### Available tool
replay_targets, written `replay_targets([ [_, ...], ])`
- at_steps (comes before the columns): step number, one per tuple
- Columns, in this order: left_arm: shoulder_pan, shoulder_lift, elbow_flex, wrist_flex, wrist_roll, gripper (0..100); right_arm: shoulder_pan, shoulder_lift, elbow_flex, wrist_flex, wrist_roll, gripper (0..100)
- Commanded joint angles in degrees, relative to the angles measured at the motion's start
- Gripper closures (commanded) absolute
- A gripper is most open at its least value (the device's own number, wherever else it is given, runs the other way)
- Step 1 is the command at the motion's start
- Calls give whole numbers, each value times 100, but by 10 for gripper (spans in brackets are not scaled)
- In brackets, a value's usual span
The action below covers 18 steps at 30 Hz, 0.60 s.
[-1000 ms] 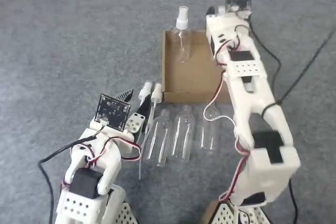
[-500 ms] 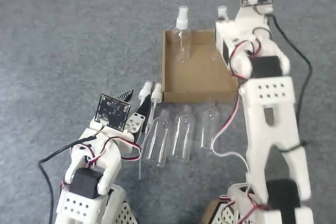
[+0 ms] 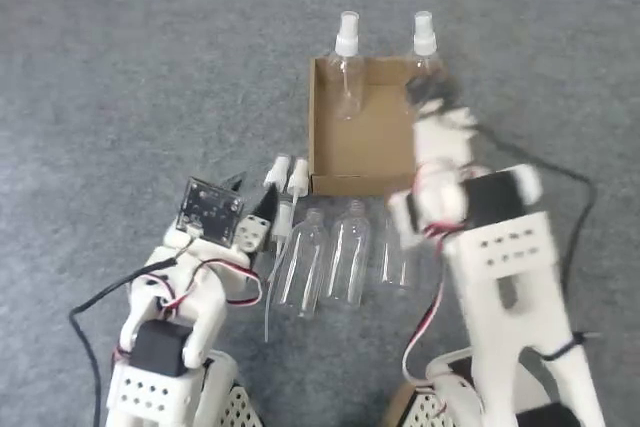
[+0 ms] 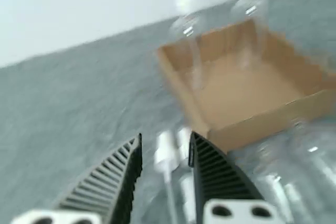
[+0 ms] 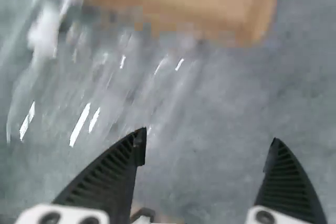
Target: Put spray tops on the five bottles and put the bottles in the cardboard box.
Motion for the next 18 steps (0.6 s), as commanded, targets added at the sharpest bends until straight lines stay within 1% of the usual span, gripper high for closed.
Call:
replay_targets([
  [1, -563, -79, -101, 202, -79, 867, -338, -382, 862, -699, -360, 694],
  [4, -905, -79, 92, 176, -70, 866, -532, -347, 1424, -1209, -853, 695],
  [7, -958, -79, 365, 44, -62, 866, -857, -277, 2040, -1842, -1196, 695],
  [9, -1002, -79, 479, -132, -70, 866, -919, -233, 2303, -2237, -1284, 695],
  [13, -1002, -79, 549, -185, -79, 866, -778, -66, 2532, -2695, -1424, 696],
  [18, -1002, -79, 558, -211, -79, 866, -277, 576, 2752, -3116, -1635, 696],
])
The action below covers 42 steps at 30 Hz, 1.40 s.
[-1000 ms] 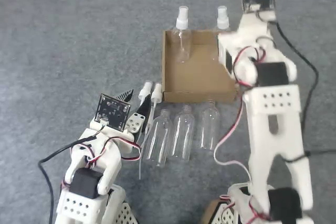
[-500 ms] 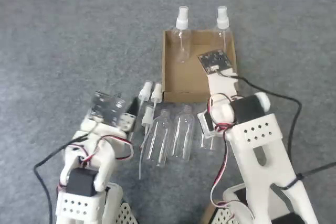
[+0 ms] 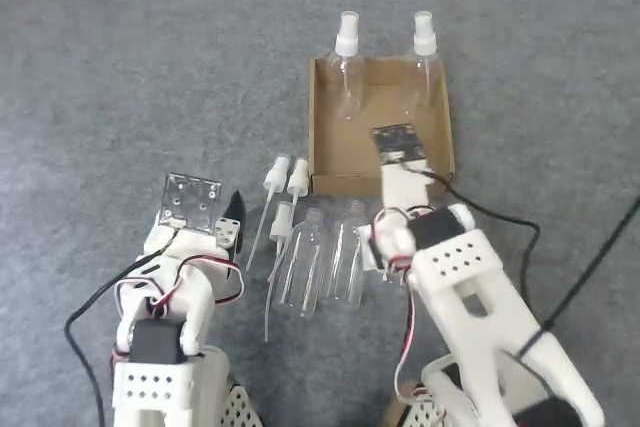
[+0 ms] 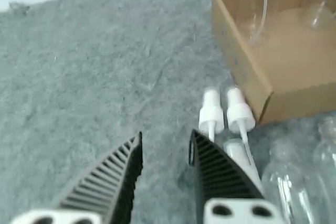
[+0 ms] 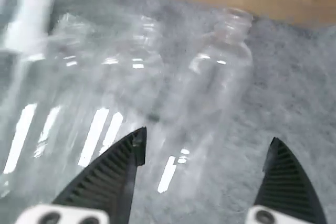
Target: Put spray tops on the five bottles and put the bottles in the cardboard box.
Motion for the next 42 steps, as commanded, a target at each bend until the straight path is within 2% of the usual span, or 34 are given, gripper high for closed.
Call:
replay_targets([
  [1, -26, -79, -40, -185, -26, 866, 444, 602, 26, -321, -158, 696],
  [4, -26, -79, -31, -185, -26, 866, 646, 1042, 26, -330, -141, 736],
  [10, -26, -79, -31, -176, -26, 866, 1543, 1209, 18, -330, 26, 947],
  [13, -62, -44, -40, -176, -26, 866, 1895, 1007, 62, -215, 563, 969],
  [17, -536, -35, -171, -176, -26, 866, 2519, 470, 97, 321, 1248, 971],
  [21, -607, -35, -259, -167, -9, 866, 3178, -295, 105, 1095, 2505, 971],
  [24, -607, -35, -286, -167, 0, 866, 3899, -857, 105, 1560, 3376, 971],
  [28, -615, 158, -505, -158, -9, 866, 5182, -1358, 70, 1367, 4308, 969],
  [31, -615, 879, -1033, -53, -26, 866, 5903, -1314, 70, 875, 4738, 968],
  [34, -607, 2066, -2018, 264, -273, 866, 6273, -971, 70, 435, 4985, 967],
  [42, -607, 5196, -4655, 1169, -466, 866, 6378, 760, -677, -242, 5073, 967],
])
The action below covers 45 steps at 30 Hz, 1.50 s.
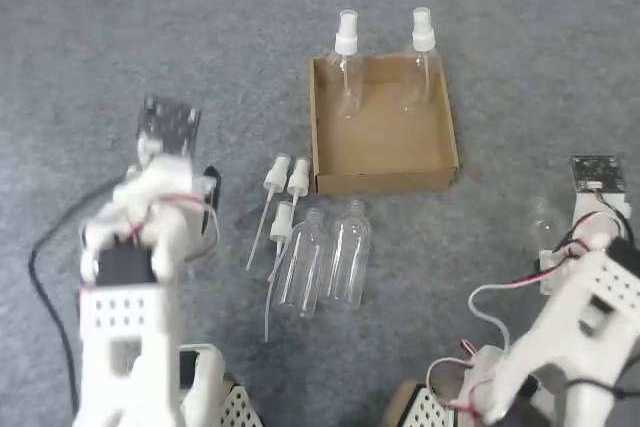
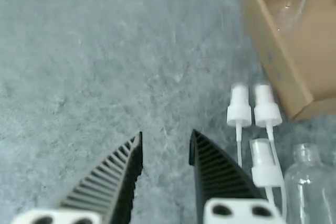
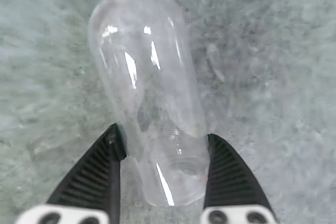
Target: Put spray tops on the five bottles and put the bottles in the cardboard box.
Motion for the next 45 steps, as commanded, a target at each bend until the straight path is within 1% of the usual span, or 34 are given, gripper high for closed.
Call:
replay_targets([
  [1, 0, 1284, -1191, 246, -70, 866, 75, 1095, -941, -251, 79, 967],
  [6, 18, 2444, -1877, 378, -79, 866, 75, 2563, -1873, -268, 79, 967],
  [11, 475, 3262, -2360, 378, -44, 866, 136, 3732, -2963, -259, 97, 967],
  [13, 677, 3552, -2536, 378, -35, 866, 163, 4057, -3279, -215, 369, 967],
  [16, 853, 3921, -2800, 378, 176, 865, 171, 4356, -3393, -101, 1160, 967],
  [18, 923, 4220, -3029, 281, 273, 865, 171, 4453, -3385, 119, 1653, 967],
  [20, 967, 4571, -3284, 123, 264, 864, 163, 4470, -3402, 268, 1916, 967],
  [25, 1169, 5653, -4057, 229, 281, 836, 145, 4462, -3420, 286, 1916, 966],
  [29, 1231, 6303, -4453, 255, 255, 833, 145, 4462, -3420, 303, 1916, 966],
  [42, 1222, 7138, -4541, 202, 70, 834, 171, 4462, -3411, 312, 1916, 966],
  [45, 1204, 7270, -4541, -79, 62, 850, 171, 4462, -3393, 321, 1916, 966],
])
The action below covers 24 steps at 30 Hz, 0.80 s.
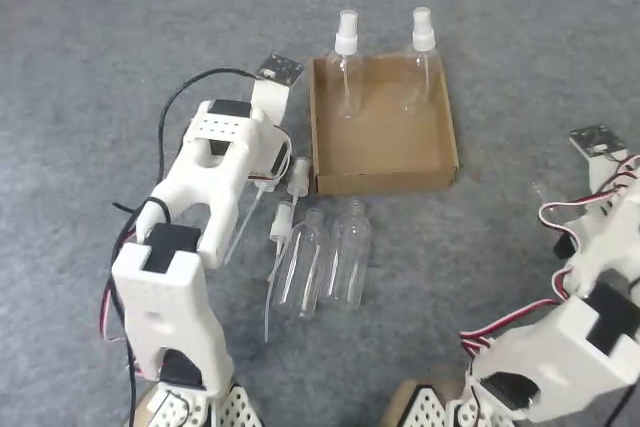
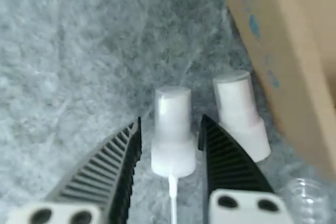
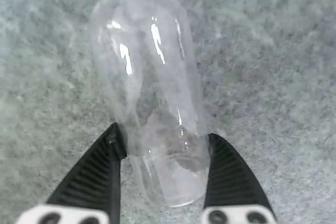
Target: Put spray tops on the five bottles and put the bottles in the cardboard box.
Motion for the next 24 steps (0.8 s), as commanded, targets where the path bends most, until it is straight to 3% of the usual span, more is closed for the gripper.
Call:
replay_targets([
  [1, -9, 9, -251, -343, -44, 862, 57, 119, 9, 154, 62, 966],
  [10, 35, 114, -251, -519, -62, 884, 57, 136, 18, 154, 62, 966],
  [15, 0, 35, -259, -246, -70, 991, 57, 127, 18, 154, 53, 966],
  [20, -149, -870, -215, 387, -35, 990, 84, 163, 26, 163, 44, 966],
  [24, -308, -2066, 40, 932, 396, 990, 251, 119, -18, 136, -677, 966],
])
